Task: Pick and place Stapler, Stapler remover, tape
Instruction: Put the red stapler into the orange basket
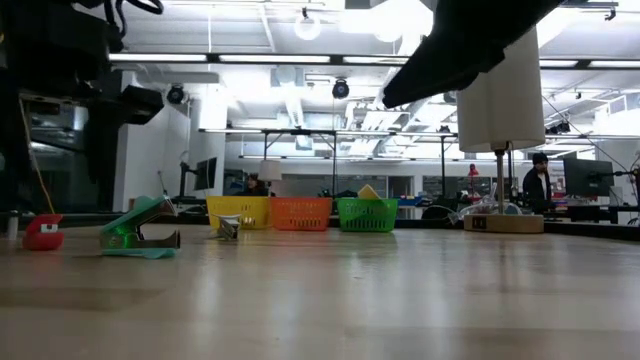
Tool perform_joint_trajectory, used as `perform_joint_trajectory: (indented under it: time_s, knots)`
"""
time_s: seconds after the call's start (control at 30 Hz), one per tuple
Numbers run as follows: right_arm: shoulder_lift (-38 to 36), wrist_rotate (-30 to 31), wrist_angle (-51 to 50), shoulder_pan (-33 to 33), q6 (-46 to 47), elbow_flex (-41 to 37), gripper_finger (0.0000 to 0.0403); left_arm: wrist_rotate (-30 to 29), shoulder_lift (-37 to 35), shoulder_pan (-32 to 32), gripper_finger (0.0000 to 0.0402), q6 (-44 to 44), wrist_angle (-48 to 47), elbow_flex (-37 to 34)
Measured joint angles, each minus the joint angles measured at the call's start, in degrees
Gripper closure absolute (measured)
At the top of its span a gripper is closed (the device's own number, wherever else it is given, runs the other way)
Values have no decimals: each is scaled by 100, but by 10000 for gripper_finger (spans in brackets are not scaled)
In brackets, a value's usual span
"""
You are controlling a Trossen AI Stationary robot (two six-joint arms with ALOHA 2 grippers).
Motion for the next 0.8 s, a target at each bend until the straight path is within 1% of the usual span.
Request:
perform_joint_trajectory:
  time_s: [0.1,0.33,0.6,0.8]
  knots:
    - [22,2,45,3,-13,-2,238,-160,0,-27,183,-111,-9,0]
    - [24,-48,274,-1,-78,-2,238,-188,2,-25,183,-127,-10,0]
    - [26,-113,281,-1,-65,-2,238,-186,3,-25,183,-162,-4,0]
    - [26,-248,281,-1,26,-2,238,-114,347,-25,183,-256,70,4]
